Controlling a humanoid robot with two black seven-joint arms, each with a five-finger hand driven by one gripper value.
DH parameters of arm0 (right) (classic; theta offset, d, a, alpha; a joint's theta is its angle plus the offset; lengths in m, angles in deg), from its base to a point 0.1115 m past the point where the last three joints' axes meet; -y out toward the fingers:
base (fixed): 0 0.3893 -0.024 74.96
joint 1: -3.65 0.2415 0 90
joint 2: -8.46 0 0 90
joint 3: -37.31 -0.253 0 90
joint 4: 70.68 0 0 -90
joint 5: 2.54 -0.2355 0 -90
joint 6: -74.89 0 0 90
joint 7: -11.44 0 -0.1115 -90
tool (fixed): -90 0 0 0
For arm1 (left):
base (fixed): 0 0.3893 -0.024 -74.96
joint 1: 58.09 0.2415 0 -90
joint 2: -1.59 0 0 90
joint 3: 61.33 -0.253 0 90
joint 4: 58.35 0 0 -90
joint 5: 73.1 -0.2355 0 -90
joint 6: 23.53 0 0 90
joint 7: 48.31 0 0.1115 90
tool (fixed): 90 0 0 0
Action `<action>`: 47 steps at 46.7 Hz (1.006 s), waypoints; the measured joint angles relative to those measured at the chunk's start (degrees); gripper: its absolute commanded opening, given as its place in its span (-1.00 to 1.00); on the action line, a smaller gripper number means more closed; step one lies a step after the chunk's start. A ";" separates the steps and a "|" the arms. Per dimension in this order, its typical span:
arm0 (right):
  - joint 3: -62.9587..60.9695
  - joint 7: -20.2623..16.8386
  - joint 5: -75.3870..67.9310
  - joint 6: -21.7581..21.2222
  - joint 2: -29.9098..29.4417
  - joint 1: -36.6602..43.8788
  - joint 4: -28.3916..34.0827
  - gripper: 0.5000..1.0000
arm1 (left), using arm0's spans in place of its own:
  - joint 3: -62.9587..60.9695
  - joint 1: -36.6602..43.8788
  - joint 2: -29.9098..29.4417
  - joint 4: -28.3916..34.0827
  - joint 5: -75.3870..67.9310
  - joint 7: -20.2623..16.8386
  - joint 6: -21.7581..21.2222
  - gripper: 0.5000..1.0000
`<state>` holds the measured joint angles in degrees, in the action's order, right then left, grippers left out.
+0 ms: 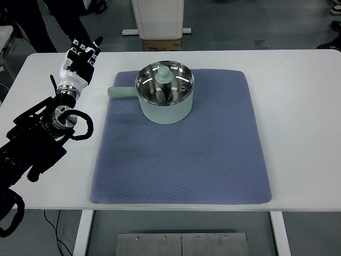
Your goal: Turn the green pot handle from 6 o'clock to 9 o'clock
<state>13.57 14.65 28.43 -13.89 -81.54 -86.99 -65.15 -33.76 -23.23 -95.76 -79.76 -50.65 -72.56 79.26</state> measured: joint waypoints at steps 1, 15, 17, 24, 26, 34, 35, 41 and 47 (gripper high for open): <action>0.00 0.01 0.02 0.00 0.00 0.01 0.00 1.00 | 0.15 0.08 0.05 0.00 -0.01 0.00 0.09 1.00; 0.00 0.05 -0.01 -0.09 0.00 0.03 0.05 1.00 | 0.14 1.93 1.60 -0.04 -0.82 -0.28 1.08 1.00; -0.01 0.05 -0.03 -0.09 0.00 0.02 0.07 1.00 | 0.13 2.13 1.64 -0.04 -0.89 -0.33 1.10 1.00; -0.01 0.05 0.03 -0.09 0.00 0.02 0.17 1.00 | 0.13 2.54 1.60 -0.04 -0.91 -0.74 1.10 1.00; -0.01 0.05 0.05 -0.09 0.00 0.02 0.17 1.00 | 0.13 2.58 1.57 -0.04 -0.96 -0.85 1.10 1.00; 0.00 0.01 -0.01 -0.09 0.00 0.02 0.18 1.00 | 0.09 2.59 1.47 -0.04 -1.59 -2.79 1.11 1.00; -0.02 -0.01 -0.02 -0.09 0.00 0.02 0.18 1.00 | 0.06 2.59 1.46 -0.04 -2.00 -3.60 1.10 1.00; -0.07 -0.05 -0.12 -0.09 0.00 0.02 0.18 1.00 | 0.08 2.59 1.51 -0.04 -4.76 -5.92 1.04 1.00; -0.08 -0.05 -0.12 -0.09 0.00 0.02 0.18 1.00 | 0.18 2.59 1.55 -0.04 -5.06 -5.98 1.04 1.00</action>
<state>13.49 14.60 28.31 -13.98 -81.54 -86.96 -64.97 -33.59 -20.65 -94.21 -79.80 -55.71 -78.54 80.29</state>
